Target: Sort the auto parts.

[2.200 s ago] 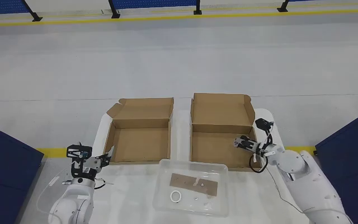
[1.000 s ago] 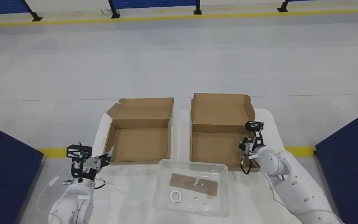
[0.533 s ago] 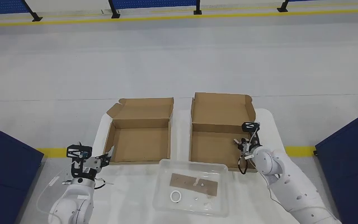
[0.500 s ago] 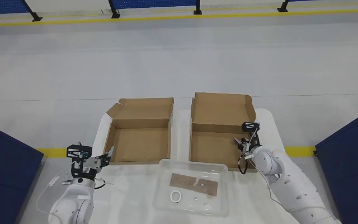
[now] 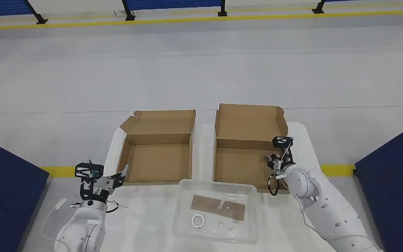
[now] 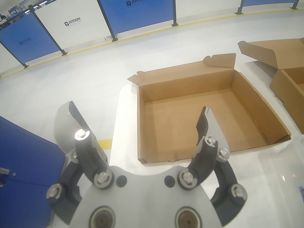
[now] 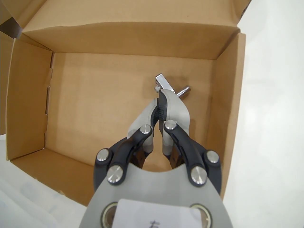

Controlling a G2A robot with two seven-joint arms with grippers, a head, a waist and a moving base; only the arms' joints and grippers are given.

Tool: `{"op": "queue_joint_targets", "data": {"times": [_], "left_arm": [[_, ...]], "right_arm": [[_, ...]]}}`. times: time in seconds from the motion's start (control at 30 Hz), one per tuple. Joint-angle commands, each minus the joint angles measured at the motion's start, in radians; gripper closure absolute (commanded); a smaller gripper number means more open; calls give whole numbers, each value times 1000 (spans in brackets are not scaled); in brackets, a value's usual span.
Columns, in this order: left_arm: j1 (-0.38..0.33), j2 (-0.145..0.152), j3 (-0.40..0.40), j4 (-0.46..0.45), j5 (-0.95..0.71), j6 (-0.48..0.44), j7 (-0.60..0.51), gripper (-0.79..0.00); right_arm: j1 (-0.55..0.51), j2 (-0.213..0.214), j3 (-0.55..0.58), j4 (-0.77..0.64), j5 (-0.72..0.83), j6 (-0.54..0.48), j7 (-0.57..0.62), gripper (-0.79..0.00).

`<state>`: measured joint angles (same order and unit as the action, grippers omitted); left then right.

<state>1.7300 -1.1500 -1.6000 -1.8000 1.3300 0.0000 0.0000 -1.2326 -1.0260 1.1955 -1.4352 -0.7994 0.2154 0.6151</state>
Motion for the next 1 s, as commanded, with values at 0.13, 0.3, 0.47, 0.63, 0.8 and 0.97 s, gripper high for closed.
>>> {"op": "queue_joint_targets", "data": {"times": [0.13, 0.3, 0.47, 0.63, 0.8, 0.97], "left_arm": [[0, 0, 0, 0, 0, 0, 0, -785], [0, 0, 0, 0, 0, 0, 0, -785], [0, 0, 0, 0, 0, 0, 0, -785], [0, 0, 0, 0, 0, 0, 0, -785], [0, 0, 0, 0, 0, 0, 0, -785], [0, 0, 0, 0, 0, 0, 0, -785]], "right_arm": [[-32, 4, 39, -59, 7, -31, -1, -785], [-94, 17, 99, -157, 19, -98, 17, -785], [-94, 17, 99, -157, 19, -98, 17, -785], [-94, 17, 99, -157, 19, -98, 17, -785], [-103, 21, 110, -201, 25, -198, 35, -785], [-111, 34, 145, -248, 24, -309, 128, -785]]}}
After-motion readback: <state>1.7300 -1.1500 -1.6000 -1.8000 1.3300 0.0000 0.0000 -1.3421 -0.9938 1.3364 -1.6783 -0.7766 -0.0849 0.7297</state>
